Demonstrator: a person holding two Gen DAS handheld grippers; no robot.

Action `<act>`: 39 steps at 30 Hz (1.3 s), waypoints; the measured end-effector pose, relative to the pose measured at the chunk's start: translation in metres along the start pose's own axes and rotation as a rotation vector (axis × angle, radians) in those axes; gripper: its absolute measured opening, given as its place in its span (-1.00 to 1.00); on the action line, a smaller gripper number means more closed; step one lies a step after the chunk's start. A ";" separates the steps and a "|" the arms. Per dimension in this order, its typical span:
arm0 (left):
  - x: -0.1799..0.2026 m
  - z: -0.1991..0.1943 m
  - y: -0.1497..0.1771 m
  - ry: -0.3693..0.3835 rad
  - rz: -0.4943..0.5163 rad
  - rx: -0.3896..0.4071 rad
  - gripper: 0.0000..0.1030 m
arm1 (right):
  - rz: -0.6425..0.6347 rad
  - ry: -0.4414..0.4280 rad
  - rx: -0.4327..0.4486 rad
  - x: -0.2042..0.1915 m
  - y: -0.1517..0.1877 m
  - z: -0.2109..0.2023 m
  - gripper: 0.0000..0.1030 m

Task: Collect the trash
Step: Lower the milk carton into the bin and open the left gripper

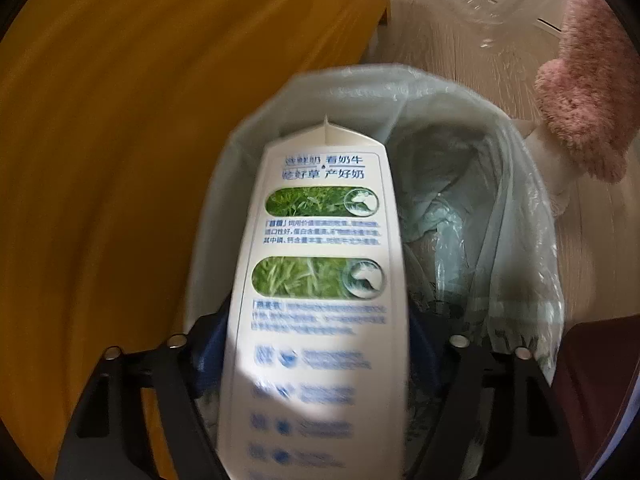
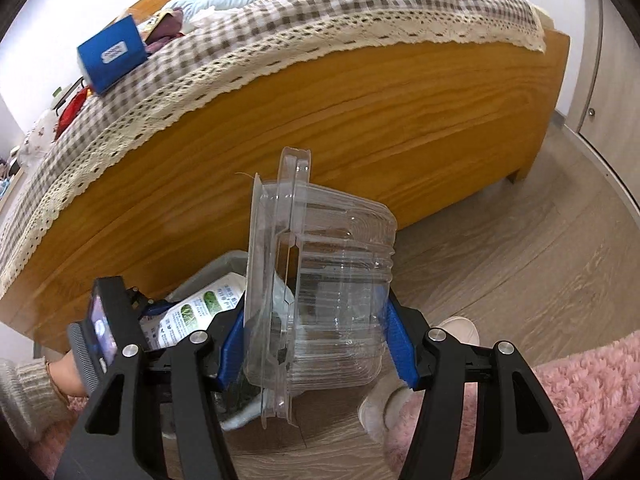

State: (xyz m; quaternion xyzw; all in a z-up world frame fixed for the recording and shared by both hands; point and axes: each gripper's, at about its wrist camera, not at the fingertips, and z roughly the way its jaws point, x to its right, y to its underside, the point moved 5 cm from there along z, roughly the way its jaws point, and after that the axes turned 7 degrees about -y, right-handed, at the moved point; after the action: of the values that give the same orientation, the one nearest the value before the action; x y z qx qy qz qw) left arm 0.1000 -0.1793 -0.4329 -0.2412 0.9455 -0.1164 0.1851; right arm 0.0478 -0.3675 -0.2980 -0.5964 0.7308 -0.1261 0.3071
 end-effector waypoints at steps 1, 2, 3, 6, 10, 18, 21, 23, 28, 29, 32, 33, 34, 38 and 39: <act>0.002 0.004 -0.001 -0.002 0.005 -0.006 0.39 | 0.004 0.000 -0.006 -0.001 -0.001 0.003 0.13; 0.005 0.008 -0.002 -0.018 0.019 -0.012 0.39 | 0.008 0.000 -0.009 0.000 -0.001 0.004 0.13; 0.007 0.013 -0.003 -0.032 0.037 -0.021 0.39 | 0.012 -0.002 -0.012 0.001 -0.002 0.005 0.13; 0.014 0.019 -0.005 -0.019 0.047 -0.054 0.39 | 0.021 -0.010 -0.019 0.001 -0.002 0.008 0.13; 0.019 0.014 -0.006 0.019 0.061 -0.055 0.38 | 0.019 -0.017 -0.023 0.006 -0.005 0.009 0.13; 0.018 -0.005 -0.016 0.026 0.103 0.025 0.36 | 0.036 -0.023 -0.014 0.013 -0.008 0.008 0.13; 0.016 -0.003 -0.020 0.011 0.104 0.021 0.36 | 0.041 -0.026 -0.014 0.014 -0.008 0.009 0.13; 0.016 0.009 -0.018 0.002 0.119 0.018 0.37 | 0.039 -0.027 -0.013 0.014 -0.008 0.008 0.13; 0.022 0.040 -0.010 -0.012 0.207 0.008 0.37 | 0.037 -0.022 -0.009 0.013 -0.006 0.007 0.13; 0.024 0.046 -0.010 -0.018 0.222 -0.004 0.37 | 0.038 -0.021 -0.010 0.013 -0.006 0.007 0.13; 0.028 0.068 -0.010 0.017 0.221 -0.064 0.37 | 0.037 -0.019 -0.010 0.012 -0.006 0.008 0.13; 0.030 0.073 -0.010 0.019 0.223 -0.074 0.37 | 0.037 -0.019 -0.011 0.012 -0.006 0.008 0.13; 0.032 0.077 -0.011 0.016 0.231 -0.082 0.37 | 0.036 -0.018 -0.012 0.012 -0.006 0.008 0.13; 0.043 0.099 -0.012 0.014 0.250 -0.120 0.37 | 0.037 -0.015 -0.017 0.012 -0.005 0.010 0.13; 0.045 0.103 -0.013 0.013 0.260 -0.129 0.37 | 0.037 -0.014 -0.018 0.012 -0.005 0.010 0.13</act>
State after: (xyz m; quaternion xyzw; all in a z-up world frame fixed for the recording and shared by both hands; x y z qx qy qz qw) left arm 0.1106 -0.2266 -0.5355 -0.1271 0.9755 -0.0322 0.1768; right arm 0.0566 -0.3784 -0.3070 -0.5864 0.7406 -0.1096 0.3093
